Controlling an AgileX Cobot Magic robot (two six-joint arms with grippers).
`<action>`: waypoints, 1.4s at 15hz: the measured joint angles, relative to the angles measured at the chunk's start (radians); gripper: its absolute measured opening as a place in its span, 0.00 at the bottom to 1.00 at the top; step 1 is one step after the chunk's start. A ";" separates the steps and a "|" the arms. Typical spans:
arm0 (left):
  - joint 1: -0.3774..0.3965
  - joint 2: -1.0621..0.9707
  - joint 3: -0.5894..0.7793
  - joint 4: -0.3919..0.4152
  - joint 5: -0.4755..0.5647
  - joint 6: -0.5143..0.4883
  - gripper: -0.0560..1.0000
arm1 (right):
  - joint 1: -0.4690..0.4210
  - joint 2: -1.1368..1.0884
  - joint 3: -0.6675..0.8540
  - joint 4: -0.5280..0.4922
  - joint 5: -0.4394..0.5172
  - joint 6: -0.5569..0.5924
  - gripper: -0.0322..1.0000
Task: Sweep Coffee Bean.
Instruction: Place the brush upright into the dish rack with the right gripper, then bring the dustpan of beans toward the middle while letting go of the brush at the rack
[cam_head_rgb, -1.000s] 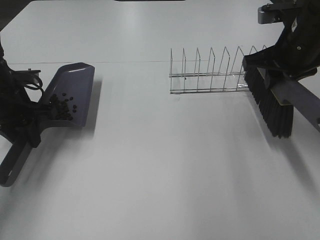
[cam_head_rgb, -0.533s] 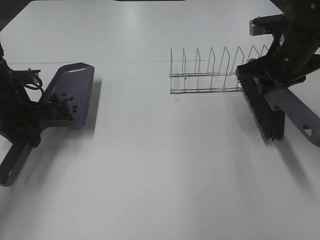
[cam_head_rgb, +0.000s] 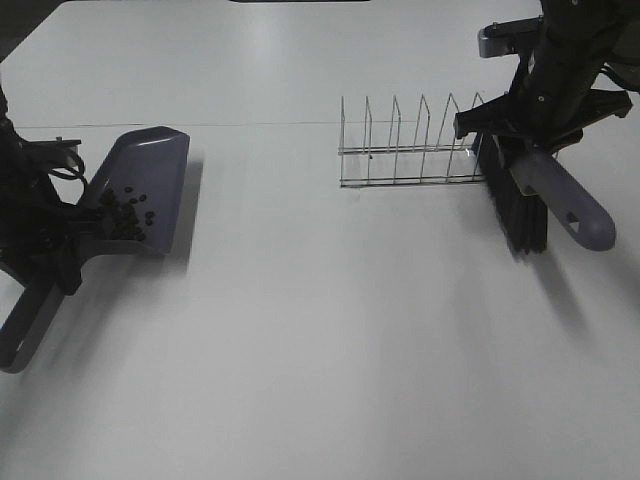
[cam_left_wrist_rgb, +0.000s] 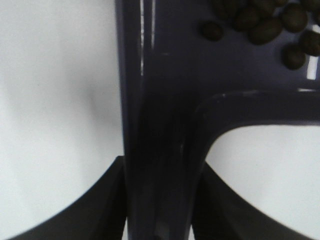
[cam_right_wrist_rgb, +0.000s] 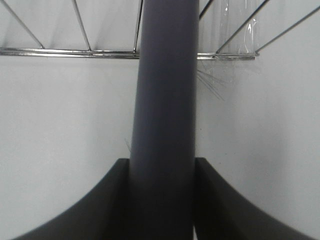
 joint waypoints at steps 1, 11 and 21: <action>0.000 0.000 0.000 0.000 0.000 0.000 0.36 | -0.006 0.029 -0.046 0.000 0.014 0.000 0.33; 0.000 0.000 0.000 0.000 0.000 0.000 0.36 | -0.031 0.166 -0.255 0.056 0.095 -0.056 0.33; 0.000 0.000 0.000 0.000 0.000 0.000 0.36 | -0.031 0.145 -0.259 0.073 0.105 -0.060 0.76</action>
